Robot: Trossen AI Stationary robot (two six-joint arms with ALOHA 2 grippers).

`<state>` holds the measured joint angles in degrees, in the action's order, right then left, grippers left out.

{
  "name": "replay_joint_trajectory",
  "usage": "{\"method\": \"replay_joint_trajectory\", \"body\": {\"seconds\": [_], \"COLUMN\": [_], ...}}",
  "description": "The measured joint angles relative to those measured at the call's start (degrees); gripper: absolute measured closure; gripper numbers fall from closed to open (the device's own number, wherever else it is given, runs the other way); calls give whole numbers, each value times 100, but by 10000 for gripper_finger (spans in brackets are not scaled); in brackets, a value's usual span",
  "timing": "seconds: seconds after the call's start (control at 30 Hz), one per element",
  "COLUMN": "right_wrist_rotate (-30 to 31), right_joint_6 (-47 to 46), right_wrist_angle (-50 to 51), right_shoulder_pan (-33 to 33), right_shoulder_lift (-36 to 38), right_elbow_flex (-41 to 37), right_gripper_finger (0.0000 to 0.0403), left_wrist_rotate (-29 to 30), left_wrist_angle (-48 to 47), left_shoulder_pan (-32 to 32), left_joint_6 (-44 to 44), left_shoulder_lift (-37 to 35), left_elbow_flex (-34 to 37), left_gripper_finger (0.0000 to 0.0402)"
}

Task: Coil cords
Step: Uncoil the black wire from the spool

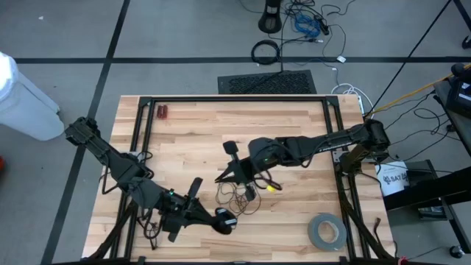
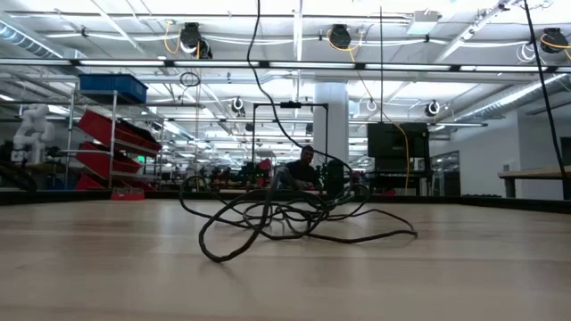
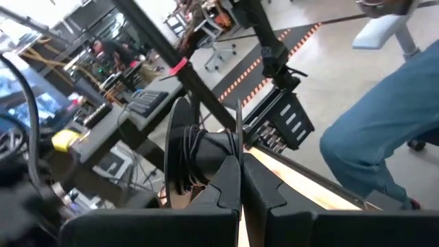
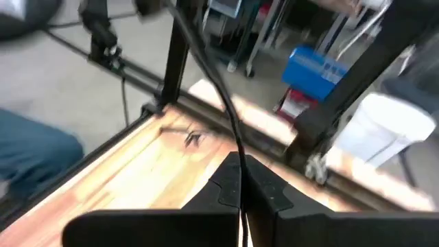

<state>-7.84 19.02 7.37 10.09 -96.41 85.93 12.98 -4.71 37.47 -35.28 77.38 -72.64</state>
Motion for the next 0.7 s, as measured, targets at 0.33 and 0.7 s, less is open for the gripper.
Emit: {"method": "replay_joint_trajectory", "body": {"seconds": [0.33, 0.7], "right_wrist_rotate": [42, 1144], "right_joint_6": [-771, -1687], "right_wrist_angle": [1643, 2827], "right_shoulder_pan": [219, 936], "right_shoulder_lift": [-16, 92], "right_elbow_flex": [-6, -6], "right_gripper_finger": [403, 403], "left_wrist_rotate": [985, 2585], "left_wrist_angle": [379, -114], "left_shoulder_pan": [259, 518], "left_joint_6": [-319, -258], "left_shoulder_lift": [0, 0], "left_elbow_flex": [1, 0], "left_gripper_finger": [402, 402]}}
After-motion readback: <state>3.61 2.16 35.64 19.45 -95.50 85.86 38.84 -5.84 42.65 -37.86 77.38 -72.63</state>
